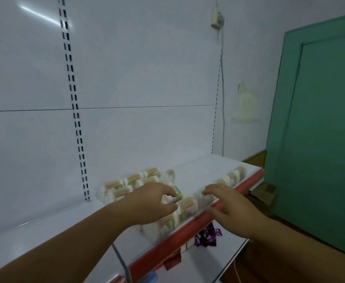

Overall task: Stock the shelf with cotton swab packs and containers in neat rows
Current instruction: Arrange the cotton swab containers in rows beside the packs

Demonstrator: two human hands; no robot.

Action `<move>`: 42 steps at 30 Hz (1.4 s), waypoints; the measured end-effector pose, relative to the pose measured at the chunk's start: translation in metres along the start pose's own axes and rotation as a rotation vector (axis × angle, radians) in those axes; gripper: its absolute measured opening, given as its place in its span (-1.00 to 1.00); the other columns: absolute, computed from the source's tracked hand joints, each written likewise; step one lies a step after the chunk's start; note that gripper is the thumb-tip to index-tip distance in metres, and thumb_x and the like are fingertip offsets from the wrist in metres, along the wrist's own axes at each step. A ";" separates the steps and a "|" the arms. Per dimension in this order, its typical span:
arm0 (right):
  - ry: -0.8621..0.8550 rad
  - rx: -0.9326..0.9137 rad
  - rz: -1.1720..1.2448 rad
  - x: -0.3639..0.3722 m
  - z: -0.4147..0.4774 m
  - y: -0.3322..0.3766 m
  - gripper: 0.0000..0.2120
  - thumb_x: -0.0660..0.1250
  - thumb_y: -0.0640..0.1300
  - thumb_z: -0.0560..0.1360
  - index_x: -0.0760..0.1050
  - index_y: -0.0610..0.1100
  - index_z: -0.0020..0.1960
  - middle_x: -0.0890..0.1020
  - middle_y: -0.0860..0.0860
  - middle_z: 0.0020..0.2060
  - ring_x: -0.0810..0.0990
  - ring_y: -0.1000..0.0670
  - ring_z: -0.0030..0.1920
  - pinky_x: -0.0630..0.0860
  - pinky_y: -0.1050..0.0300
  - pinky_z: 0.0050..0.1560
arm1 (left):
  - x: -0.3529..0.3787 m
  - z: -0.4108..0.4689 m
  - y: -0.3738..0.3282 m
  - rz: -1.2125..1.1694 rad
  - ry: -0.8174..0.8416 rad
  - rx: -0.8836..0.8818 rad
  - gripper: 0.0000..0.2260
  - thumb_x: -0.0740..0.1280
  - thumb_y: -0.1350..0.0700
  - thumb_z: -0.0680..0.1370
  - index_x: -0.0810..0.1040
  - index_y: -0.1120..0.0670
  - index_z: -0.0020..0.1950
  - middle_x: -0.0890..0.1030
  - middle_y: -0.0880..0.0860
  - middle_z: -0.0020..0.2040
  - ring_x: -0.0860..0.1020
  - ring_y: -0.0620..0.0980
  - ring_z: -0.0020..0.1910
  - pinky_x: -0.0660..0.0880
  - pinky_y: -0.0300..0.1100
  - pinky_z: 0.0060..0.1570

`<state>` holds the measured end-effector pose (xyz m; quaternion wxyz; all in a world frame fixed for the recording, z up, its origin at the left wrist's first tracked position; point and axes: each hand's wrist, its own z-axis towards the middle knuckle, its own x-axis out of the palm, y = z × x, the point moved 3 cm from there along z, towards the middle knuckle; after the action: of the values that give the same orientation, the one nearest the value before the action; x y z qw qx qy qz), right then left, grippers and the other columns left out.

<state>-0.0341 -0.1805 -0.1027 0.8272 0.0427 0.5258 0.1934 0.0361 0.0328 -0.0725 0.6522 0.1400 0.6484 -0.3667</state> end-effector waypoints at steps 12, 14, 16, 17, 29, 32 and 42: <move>-0.157 0.308 0.112 -0.026 0.061 -0.184 -0.63 0.29 -0.14 0.52 0.39 0.15 0.27 0.41 0.23 0.20 0.35 0.21 0.18 0.35 0.36 0.11 | 0.032 0.200 -0.058 0.035 0.154 0.116 -0.54 0.26 -0.17 0.55 0.41 -0.02 0.40 0.49 -0.04 0.31 0.45 -0.13 0.13 0.29 -0.31 0.06; -0.161 0.432 0.246 -0.023 0.064 -0.218 -0.58 0.27 -0.19 0.52 0.37 0.13 0.31 0.41 0.14 0.24 0.42 0.15 0.13 0.39 0.43 -0.07 | 0.048 0.225 -0.069 0.065 0.208 0.098 -0.47 0.26 -0.18 0.55 0.33 0.01 0.46 0.43 -0.01 0.39 0.41 -0.06 0.30 0.28 -0.28 0.15; -0.095 0.470 0.322 -0.018 0.071 -0.245 -0.52 0.26 -0.24 0.52 0.32 0.11 0.36 0.38 0.08 0.31 0.48 0.15 0.00 0.43 0.47 -0.25 | 0.066 0.244 -0.077 0.067 0.278 0.063 -0.40 0.25 -0.20 0.55 0.24 0.02 0.51 0.36 0.00 0.45 0.36 -0.03 0.38 0.28 -0.21 0.26; -0.056 0.450 0.318 -0.017 0.076 -0.256 -0.50 0.25 -0.25 0.52 0.29 0.10 0.39 0.35 0.08 0.34 0.48 0.14 0.02 0.45 0.46 -0.22 | 0.074 0.252 -0.080 0.068 0.301 0.042 -0.38 0.25 -0.22 0.55 0.20 0.01 0.52 0.33 0.00 0.47 0.34 -0.02 0.40 0.28 -0.18 0.29; 0.316 0.002 0.224 -0.002 0.165 -0.343 -0.59 0.44 0.25 0.26 0.47 0.19 0.05 0.58 0.20 -0.05 0.54 0.13 -0.05 0.46 0.17 -0.04 | 0.096 0.302 -0.081 -0.079 0.274 -0.330 -0.38 0.42 -0.27 0.40 0.50 0.08 0.32 0.56 0.08 0.24 0.56 -0.04 0.05 0.46 -0.14 0.09; 0.226 0.129 0.690 0.001 0.179 -0.352 -0.47 0.58 0.12 0.18 0.39 0.10 0.03 0.66 0.05 -0.08 0.63 -0.06 -0.09 0.53 0.04 -0.06 | 0.070 0.294 -0.075 -0.560 -0.089 -0.466 -0.73 0.45 -0.05 0.44 0.68 0.14 -0.04 0.67 0.16 -0.06 0.63 0.00 -0.15 0.58 -0.10 -0.04; 0.160 -0.172 1.178 -0.017 0.190 -0.234 -0.66 0.52 -0.12 0.35 0.61 -0.09 0.11 0.70 0.05 -0.10 0.66 0.10 -0.07 0.56 0.28 -0.06 | 0.083 0.233 -0.117 -1.764 -0.415 -0.131 -0.33 0.58 -0.09 0.20 0.57 0.13 0.26 0.56 0.22 0.24 0.53 0.21 0.22 0.46 0.32 0.14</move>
<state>0.1922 -0.3773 -0.0683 0.5389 0.2452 0.4569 0.6639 0.1225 -0.2259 -0.0890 0.2452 -0.5134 0.4092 -0.7133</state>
